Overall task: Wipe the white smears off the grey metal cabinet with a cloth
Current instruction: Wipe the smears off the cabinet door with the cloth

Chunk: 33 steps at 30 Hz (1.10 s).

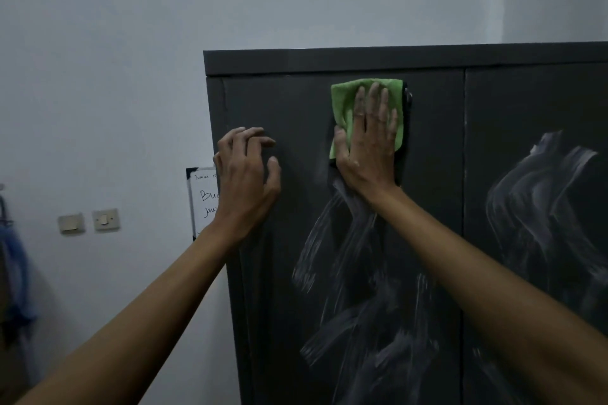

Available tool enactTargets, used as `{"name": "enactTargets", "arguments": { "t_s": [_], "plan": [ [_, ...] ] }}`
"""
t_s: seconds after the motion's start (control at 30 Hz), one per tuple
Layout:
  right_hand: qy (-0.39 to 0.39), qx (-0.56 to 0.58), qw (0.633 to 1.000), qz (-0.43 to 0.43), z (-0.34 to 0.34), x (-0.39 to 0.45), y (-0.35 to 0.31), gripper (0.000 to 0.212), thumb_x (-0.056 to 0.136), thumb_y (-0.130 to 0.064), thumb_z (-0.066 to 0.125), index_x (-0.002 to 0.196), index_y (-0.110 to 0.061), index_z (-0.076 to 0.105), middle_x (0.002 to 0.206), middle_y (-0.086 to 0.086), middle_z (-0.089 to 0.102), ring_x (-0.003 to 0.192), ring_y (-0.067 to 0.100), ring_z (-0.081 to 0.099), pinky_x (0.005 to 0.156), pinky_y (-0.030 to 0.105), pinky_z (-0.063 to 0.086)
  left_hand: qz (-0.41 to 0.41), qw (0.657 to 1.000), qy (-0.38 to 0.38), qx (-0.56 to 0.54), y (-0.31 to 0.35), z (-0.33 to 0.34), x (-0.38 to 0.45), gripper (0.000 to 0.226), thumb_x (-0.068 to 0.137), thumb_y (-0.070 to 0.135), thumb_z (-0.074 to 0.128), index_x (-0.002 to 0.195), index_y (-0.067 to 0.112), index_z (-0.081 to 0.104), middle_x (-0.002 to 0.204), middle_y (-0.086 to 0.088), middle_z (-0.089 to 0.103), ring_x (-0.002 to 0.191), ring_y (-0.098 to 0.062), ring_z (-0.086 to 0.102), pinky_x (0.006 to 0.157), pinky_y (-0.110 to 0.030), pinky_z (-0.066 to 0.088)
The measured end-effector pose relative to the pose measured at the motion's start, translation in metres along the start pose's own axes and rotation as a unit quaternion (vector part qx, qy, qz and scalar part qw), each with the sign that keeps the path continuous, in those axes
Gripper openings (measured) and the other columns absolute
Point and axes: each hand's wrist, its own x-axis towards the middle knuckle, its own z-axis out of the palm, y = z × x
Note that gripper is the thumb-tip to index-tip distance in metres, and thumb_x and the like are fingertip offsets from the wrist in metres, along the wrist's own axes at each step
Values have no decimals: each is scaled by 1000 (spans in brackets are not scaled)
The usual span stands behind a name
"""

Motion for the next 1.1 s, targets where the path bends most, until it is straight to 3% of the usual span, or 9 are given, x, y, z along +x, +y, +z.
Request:
{"name": "enactTargets", "arguments": {
  "t_s": [0.1, 0.3, 0.5, 0.63, 0.87, 1.1],
  "plan": [
    [-22, 4, 998, -55, 2, 1, -2, 78, 104, -37, 43, 168, -6, 12, 176, 18, 3, 164, 34, 1, 132, 53, 3, -9, 1000, 12, 0, 4, 6, 2, 35, 96, 22, 50, 125, 5, 62, 141, -15, 55, 139, -32, 40, 109, -41, 35],
    [-48, -64, 966, -247, -4, -52, 42, 78, 100, -38, 48, 169, -14, 19, 177, 9, 10, 164, 23, 8, 131, 50, 15, -8, 1000, 19, -10, 18, 29, 1, 39, 95, 23, 49, 129, 7, 57, 146, -13, 48, 142, -29, 36, 111, -48, 34],
    [-29, -1, 998, -54, -11, -36, 59, 77, 102, -34, 46, 169, -14, 15, 177, 13, 3, 164, 28, -1, 132, 52, 5, 41, 999, 7, 33, 1, 19, -5, 43, 95, 23, 53, 134, 6, 56, 152, -14, 46, 147, -31, 35, 113, -47, 33],
    [-12, 26, 1000, -11, -7, -1, 17, 77, 104, -37, 46, 169, -12, 14, 177, 14, 3, 164, 32, -1, 132, 51, 0, 14, 999, 31, 37, -11, 3, -6, 41, 95, 22, 52, 133, 4, 57, 152, -16, 46, 146, -33, 35, 113, -47, 33],
    [-25, 15, 989, -144, 11, 19, -78, 76, 105, -48, 42, 169, -14, 19, 177, 12, 9, 164, 29, 5, 132, 48, 3, -53, 993, 105, -13, -25, -13, -7, 41, 99, 23, 47, 134, 4, 55, 154, -14, 44, 144, -31, 36, 115, -47, 31],
    [-41, 20, 963, -265, 32, -20, -93, 73, 107, -50, 44, 168, -14, 24, 176, 12, 13, 164, 28, 8, 131, 53, 11, -47, 995, 89, 2, -28, -11, -11, 58, 104, 33, 34, 158, 10, 37, 172, -11, 21, 161, -24, 11, 126, -44, 12]
  ]
}}
